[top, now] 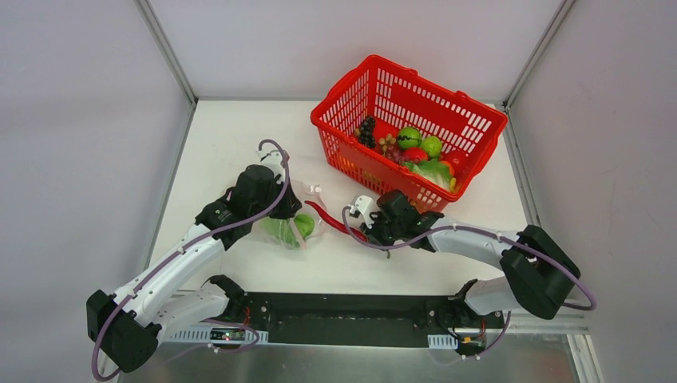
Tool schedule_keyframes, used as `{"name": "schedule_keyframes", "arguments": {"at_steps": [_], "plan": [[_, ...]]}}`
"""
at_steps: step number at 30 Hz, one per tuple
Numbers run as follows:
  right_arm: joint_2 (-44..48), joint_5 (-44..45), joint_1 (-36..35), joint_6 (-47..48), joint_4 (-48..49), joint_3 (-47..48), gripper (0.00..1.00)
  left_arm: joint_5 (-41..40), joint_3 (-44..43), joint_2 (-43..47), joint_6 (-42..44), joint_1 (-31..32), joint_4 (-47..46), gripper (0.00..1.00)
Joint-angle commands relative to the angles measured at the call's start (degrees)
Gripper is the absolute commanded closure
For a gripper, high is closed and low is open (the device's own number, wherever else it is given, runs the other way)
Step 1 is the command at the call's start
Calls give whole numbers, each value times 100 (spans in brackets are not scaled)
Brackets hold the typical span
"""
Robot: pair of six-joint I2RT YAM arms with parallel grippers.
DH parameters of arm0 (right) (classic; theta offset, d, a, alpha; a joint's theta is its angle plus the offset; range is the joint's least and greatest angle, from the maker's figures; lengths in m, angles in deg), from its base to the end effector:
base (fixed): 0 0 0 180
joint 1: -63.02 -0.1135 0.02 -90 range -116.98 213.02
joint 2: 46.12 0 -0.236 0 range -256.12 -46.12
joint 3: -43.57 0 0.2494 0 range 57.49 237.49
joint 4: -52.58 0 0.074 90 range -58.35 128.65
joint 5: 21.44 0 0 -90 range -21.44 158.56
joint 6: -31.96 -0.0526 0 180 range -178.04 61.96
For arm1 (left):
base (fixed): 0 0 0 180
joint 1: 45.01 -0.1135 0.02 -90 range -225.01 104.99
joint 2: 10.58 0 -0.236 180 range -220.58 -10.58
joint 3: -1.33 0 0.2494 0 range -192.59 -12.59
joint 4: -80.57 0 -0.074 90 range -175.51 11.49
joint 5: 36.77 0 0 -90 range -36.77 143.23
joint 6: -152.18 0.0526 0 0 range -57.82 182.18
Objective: Place the food in the zip-top bag and seal the zipper
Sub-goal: Place the fake vegetable in the zipper food storage bag.
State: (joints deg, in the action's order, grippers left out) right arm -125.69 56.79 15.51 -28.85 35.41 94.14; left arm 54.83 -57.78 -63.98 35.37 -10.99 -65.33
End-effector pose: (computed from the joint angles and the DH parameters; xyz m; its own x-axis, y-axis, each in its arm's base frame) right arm 0.1828 0.2154 0.1342 -0.0268 -0.7361 -0.6763 -0.9512 0.2269 -0.2093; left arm 0.1971 -0.1348 0.2676 -0.6132 -0.1301 -0.7792 0.3396 0.8472 -0.4086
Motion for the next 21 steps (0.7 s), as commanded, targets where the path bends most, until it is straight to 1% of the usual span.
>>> {"name": "schedule_keyframes", "arguments": {"at_steps": [1,3,4,7,11,17,21], "plan": [[424,-100,-52,-67,29,239,85,99,-97,-12,87,-27,-168,100],[527,-289,-102,-46,-179,445,92,147,-139,-27,109,-27,-168,100],[545,-404,-127,-57,-302,553,94,191,-154,-41,120,-27,-179,100],[489,-780,-288,-63,-847,1017,94,400,-225,-108,162,-27,-246,100],[72,-990,-518,-119,-1436,1697,94,697,-354,-207,185,-19,-329,100],[-817,-608,-762,-442,-2005,2605,94,916,-478,-154,162,-18,-354,100],[-997,-271,-970,-547,-1677,2815,93,1093,-488,-85,111,-18,-395,100]]}}
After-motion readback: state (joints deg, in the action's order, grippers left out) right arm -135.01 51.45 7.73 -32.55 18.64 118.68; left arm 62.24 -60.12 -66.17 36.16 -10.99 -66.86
